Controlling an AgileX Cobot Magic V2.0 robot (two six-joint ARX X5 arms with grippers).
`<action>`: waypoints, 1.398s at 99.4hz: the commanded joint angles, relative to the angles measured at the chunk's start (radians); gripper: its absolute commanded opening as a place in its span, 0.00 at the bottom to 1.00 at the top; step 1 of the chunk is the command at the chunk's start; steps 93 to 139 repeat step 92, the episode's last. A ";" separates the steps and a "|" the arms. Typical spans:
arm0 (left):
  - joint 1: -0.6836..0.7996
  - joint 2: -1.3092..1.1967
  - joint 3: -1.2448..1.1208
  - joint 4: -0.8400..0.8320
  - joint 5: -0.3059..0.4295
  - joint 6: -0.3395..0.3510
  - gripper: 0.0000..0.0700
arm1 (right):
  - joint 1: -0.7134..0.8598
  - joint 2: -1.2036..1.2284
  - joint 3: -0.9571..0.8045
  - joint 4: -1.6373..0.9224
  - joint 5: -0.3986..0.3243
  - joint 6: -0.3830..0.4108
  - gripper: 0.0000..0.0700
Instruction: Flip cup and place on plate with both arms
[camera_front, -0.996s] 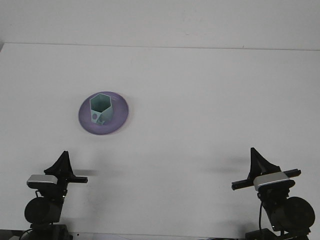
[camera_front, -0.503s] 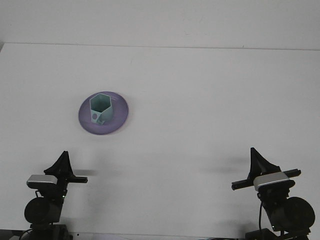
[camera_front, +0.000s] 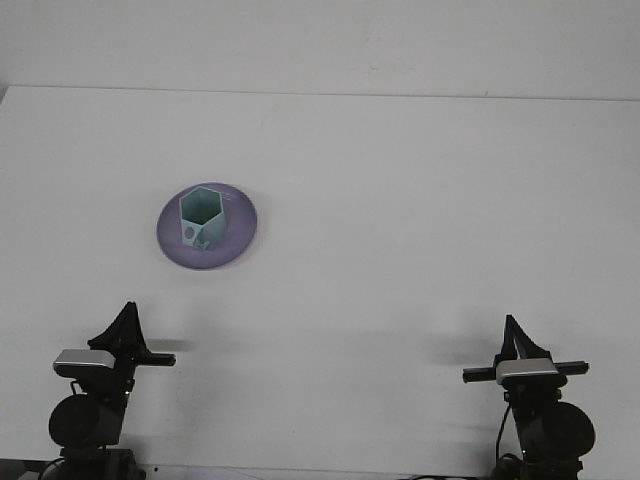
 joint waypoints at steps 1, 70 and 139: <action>0.000 0.000 -0.021 0.012 -0.003 0.001 0.03 | -0.006 -0.006 -0.026 0.065 0.006 -0.031 0.01; 0.000 0.000 -0.020 0.012 -0.003 0.001 0.03 | -0.008 -0.006 -0.092 0.166 -0.027 -0.034 0.01; 0.000 0.000 -0.020 0.012 -0.003 0.001 0.03 | -0.008 -0.006 -0.092 0.166 -0.027 -0.034 0.01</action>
